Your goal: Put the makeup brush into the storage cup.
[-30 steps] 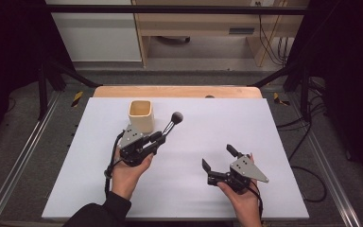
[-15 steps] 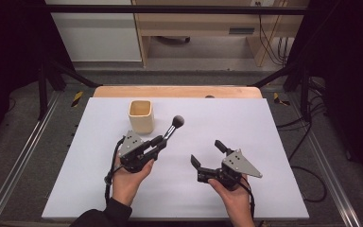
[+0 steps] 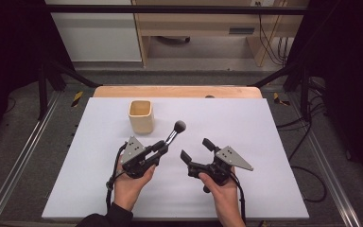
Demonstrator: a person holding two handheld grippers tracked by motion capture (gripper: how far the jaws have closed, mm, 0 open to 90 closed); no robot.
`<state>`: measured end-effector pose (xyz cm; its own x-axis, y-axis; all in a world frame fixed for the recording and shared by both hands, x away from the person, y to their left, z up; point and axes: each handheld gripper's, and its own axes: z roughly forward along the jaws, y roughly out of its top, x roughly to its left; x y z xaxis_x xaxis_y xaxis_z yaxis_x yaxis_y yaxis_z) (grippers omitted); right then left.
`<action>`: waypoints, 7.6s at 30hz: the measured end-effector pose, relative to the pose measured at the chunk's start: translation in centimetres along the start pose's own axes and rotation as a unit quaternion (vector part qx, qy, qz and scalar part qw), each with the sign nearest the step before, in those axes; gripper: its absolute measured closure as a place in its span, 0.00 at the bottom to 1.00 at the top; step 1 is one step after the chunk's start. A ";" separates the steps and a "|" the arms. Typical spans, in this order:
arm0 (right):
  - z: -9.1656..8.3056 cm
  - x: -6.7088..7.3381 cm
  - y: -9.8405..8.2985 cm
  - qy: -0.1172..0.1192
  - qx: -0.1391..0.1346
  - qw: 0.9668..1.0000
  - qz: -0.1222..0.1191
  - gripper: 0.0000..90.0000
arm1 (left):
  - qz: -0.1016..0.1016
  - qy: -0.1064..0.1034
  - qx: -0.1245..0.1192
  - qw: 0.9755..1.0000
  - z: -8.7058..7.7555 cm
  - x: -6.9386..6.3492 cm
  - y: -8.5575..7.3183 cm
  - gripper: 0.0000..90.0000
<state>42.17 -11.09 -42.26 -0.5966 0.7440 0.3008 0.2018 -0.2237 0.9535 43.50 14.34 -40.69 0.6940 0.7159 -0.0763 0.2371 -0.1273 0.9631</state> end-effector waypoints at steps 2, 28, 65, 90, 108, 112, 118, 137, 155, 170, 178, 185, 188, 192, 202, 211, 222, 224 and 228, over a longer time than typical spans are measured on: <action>0.1 0.0 0.0 0.002 0.002 1.000 -0.002 0.08 | 0.000 -0.001 0.000 1.000 0.0 0.0 -0.2 0.83; 2.6 0.5 0.3 0.014 -0.004 0.997 0.081 0.13 | 0.008 -0.009 -0.028 1.000 0.6 -0.6 -0.1 0.83; 4.4 -0.5 1.9 0.044 -0.004 0.986 0.164 0.24 | 0.016 -0.017 -0.046 0.999 1.5 -0.9 1.3 0.83; 4.6 -0.8 1.8 0.091 -0.007 0.976 0.198 0.58 | 0.008 -0.029 -0.056 0.998 1.4 -1.3 1.6 0.83; 4.6 -1.2 1.4 0.108 -0.004 0.968 0.225 0.75 | 0.016 -0.027 -0.051 0.998 1.3 -1.3 1.6 0.83; 4.6 -1.1 1.4 0.111 -0.003 0.968 0.224 0.77 | 0.018 -0.027 -0.046 0.998 1.3 -1.3 1.5 0.83; 4.6 -1.1 1.4 0.113 -0.003 0.970 0.215 0.78 | 0.013 -0.031 -0.046 0.998 1.4 -1.3 1.4 0.82; 4.2 -1.1 3.3 0.088 0.012 0.994 0.067 0.78 | 0.014 -0.025 -0.002 1.000 1.4 -0.6 1.1 0.55; 4.5 0.3 3.9 0.079 0.055 0.993 -0.066 0.78 | 0.020 0.006 0.017 1.000 2.3 -0.3 0.4 0.22; 5.2 1.2 3.1 0.080 0.068 0.991 -0.082 0.78 | 0.013 -0.014 0.014 1.000 2.5 -0.9 0.3 0.57; 5.4 1.7 2.7 0.083 0.072 0.990 -0.087 0.78 | 0.014 -0.016 0.015 1.000 2.5 -1.1 0.4 0.70; 5.5 1.9 2.5 0.086 0.075 0.989 -0.089 0.78 | 0.003 -0.009 0.021 1.000 2.3 -0.8 0.3 0.81; 5.6 2.0 2.4 0.087 0.074 0.990 -0.089 0.78 | -0.002 -0.005 0.018 1.000 2.2 -0.8 0.3 0.82; 5.5 2.1 2.5 0.086 0.072 0.990 -0.091 0.74 | -0.003 -0.002 0.017 1.000 2.1 -0.8 0.3 0.82; 3.4 0.3 3.4 0.054 0.067 0.992 -0.098 0.46 | -0.012 0.025 0.011 1.000 1.3 0.9 0.1 0.82; 2.2 -1.6 2.7 0.007 0.092 0.988 -0.127 0.18 | -0.004 0.040 0.006 0.999 0.8 1.6 0.2 0.82; -0.6 -4.3 1.0 -0.016 0.120 0.981 -0.149 0.09 | 0.012 0.066 0.000 0.998 -0.1 3.4 1.6 0.82; -1.3 -4.8 0.9 -0.028 0.120 0.979 -0.163 0.09 | 0.013 0.072 -0.001 0.997 -0.2 3.7 1.9 0.82; -2.8 -6.5 0.8 -0.062 0.114 0.973 -0.192 0.11 | 0.021 0.078 0.000 0.997 -0.4 4.4 2.6 0.82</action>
<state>44.04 -17.81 -43.40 -0.5674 0.8181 -0.0939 0.1584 0.2204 0.9625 46.89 17.40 -38.43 0.5891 0.8080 0.0044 0.2110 -0.1590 0.9645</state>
